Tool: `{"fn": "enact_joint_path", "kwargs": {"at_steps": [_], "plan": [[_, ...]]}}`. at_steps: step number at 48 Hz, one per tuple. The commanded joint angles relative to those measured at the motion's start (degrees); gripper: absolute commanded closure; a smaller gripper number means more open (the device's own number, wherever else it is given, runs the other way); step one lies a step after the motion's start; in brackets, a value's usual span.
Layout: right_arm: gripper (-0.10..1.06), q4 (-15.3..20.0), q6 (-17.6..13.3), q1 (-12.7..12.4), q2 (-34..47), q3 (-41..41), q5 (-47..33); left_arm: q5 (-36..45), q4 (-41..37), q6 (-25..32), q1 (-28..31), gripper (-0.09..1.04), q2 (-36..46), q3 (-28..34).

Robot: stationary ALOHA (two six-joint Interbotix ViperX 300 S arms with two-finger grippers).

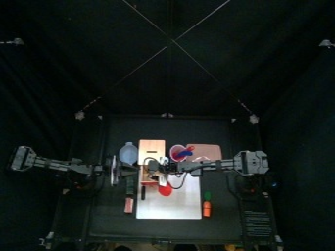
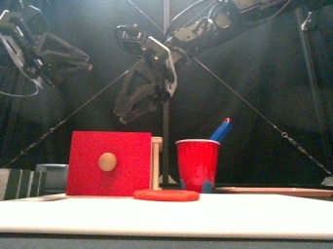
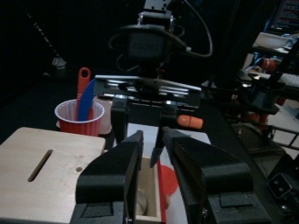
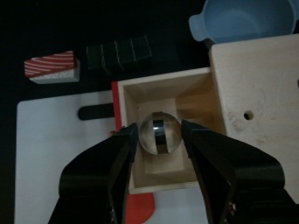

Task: Get the cutter from the drawer then cut the dough then place the extra dough in the bowl
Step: Place the cutter on the board

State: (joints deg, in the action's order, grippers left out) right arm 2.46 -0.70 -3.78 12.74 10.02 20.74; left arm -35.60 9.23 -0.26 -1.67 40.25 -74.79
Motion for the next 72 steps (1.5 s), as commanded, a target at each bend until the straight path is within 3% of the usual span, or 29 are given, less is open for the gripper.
{"fn": "enact_joint_path", "kwargs": {"at_steps": [1,36,41,53,72], "plan": [[0.16,-0.5,0.2,-0.4,0.0,-1.1,0.1,-0.5,-0.2,0.2,0.3,0.26,-0.1,0.7],[0.19,-2.4,0.4,-0.6,5.8,-3.8,1.8,-0.5,0.0,0.1,0.7,0.26,0.0,-0.4],[0.24,-3.2,0.3,-0.6,5.8,-4.0,1.8,-0.5,0.0,0.0,0.7,0.26,0.0,-0.6],[0.50,-3.7,0.1,-0.5,5.7,-5.1,1.8,-0.5,0.3,-0.1,0.7,0.26,-0.1,-1.1],[0.51,-5.4,0.1,-0.4,-4.0,-6.7,6.7,-0.5,0.9,0.0,1.2,0.26,-0.1,-1.8]]}}
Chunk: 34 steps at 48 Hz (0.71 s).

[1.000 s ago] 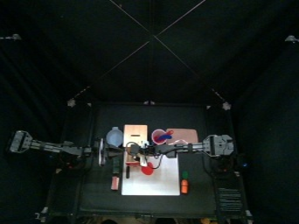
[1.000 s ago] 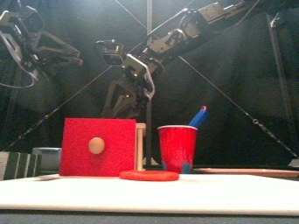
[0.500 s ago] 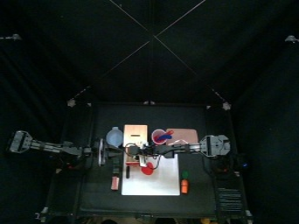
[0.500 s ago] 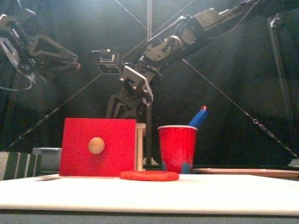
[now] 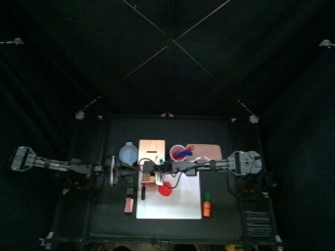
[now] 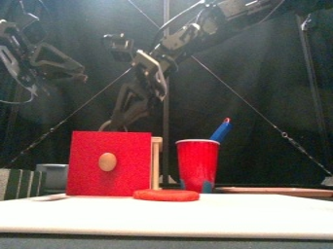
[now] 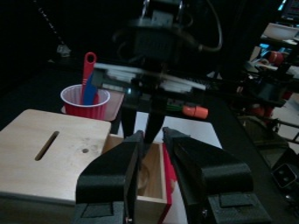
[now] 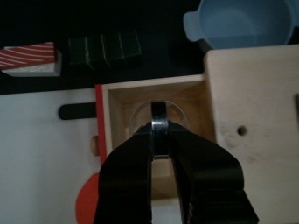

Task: Get the cutter from the drawer then cut the dough then place the extra dough in the bowl
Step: Place the cutter on the board

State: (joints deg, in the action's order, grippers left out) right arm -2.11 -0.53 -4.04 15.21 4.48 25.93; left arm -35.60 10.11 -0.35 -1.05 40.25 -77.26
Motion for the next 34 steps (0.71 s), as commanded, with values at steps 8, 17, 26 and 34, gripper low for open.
{"fn": "enact_joint_path", "kwargs": {"at_steps": [8,17,26,34], "plan": [[0.51,-1.2,-0.1,0.0,-12.4,0.4,1.8,-0.5,0.0,0.1,1.4,0.26,-0.1,0.6],[0.51,-0.8,-0.4,1.0,-20.7,6.3,2.4,-0.4,0.0,0.0,2.5,0.26,0.0,0.5],[0.51,-0.4,-2.8,2.8,-30.8,19.2,1.4,-0.3,0.0,0.0,4.2,0.26,-0.1,0.6],[0.51,-0.6,-7.8,5.3,-38.3,32.3,-2.1,-0.3,0.1,0.0,6.2,0.26,0.0,0.6]]}}
